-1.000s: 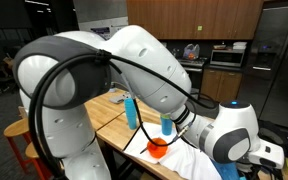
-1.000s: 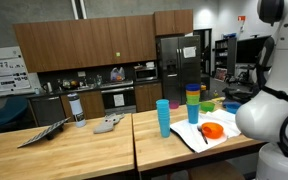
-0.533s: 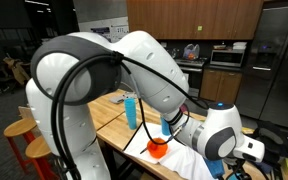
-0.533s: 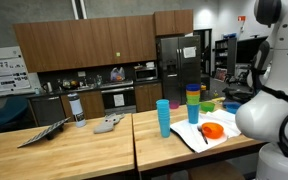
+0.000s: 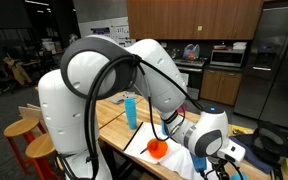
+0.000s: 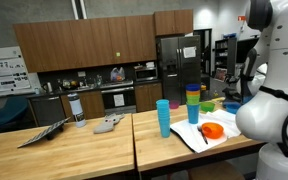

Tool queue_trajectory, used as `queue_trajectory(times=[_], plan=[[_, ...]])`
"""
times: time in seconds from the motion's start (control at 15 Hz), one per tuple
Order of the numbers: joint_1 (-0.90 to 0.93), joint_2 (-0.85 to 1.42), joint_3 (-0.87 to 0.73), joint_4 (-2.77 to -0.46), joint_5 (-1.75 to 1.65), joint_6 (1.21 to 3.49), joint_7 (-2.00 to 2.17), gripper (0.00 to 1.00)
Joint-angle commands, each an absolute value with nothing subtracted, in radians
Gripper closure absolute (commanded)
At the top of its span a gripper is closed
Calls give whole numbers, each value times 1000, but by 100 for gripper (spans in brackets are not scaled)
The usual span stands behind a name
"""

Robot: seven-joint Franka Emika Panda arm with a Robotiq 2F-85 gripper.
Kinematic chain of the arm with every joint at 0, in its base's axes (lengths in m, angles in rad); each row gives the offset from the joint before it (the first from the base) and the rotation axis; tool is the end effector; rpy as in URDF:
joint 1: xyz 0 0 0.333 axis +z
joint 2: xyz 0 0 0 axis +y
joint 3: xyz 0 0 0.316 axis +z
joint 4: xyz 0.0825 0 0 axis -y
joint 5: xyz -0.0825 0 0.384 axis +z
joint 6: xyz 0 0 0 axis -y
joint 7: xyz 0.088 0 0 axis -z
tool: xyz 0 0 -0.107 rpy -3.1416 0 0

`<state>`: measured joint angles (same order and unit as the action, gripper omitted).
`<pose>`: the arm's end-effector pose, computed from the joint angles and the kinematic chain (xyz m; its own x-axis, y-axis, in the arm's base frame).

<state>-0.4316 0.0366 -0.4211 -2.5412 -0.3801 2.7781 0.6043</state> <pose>0.3237 -0.3466 0.2775 0.4374 -0.8628 0.2536 -0.8985 -0.4309 0.0839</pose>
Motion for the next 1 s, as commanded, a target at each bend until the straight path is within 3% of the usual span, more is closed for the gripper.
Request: queue_trajectory(times=[0.0,0.93], plan=[[-409,7,-423,-2540,-316,2697,568,0],[-453,41,-502,-2520,-459,2699,594,0]])
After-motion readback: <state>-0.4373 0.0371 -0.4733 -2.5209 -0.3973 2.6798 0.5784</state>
